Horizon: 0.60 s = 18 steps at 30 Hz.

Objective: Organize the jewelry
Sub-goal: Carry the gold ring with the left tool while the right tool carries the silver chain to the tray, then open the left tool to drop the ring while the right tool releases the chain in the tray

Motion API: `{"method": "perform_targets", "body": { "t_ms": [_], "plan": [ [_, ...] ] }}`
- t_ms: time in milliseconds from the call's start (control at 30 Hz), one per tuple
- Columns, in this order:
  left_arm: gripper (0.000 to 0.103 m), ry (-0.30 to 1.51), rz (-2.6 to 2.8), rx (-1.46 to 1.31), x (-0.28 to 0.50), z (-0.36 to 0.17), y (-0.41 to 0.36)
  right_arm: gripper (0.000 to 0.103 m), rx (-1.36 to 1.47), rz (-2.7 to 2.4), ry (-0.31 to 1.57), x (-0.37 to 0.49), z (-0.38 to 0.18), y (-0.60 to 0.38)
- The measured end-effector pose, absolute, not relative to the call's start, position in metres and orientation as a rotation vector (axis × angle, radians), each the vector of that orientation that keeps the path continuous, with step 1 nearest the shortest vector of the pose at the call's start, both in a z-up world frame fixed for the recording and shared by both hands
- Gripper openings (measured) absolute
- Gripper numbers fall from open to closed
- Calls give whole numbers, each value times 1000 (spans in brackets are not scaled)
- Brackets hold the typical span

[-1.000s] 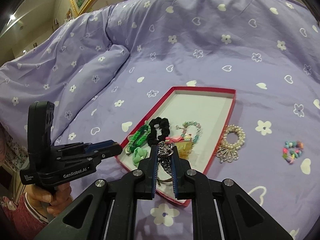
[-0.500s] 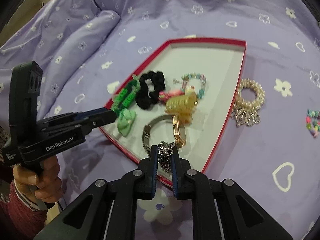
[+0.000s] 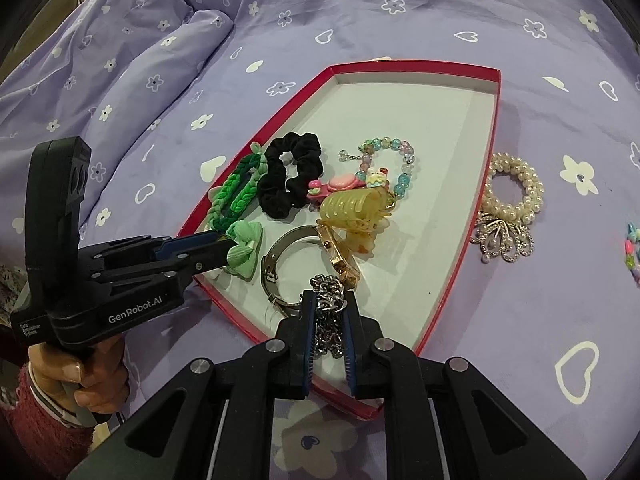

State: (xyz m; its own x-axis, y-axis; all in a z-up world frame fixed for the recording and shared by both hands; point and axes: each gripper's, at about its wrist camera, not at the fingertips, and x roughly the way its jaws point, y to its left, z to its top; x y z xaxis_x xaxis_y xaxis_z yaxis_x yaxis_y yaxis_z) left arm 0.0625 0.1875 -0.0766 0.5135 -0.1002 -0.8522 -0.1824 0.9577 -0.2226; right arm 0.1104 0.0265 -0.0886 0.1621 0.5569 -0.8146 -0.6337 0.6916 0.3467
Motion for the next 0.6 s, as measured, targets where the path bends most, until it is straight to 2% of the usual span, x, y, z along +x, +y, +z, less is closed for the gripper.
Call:
{"method": "perform_targets", "body": {
  "t_ms": [600],
  "plan": [
    [21, 1040, 66, -285, 64, -77, 184, 13, -72, 859, 1127, 111, -88, 26]
  ]
}}
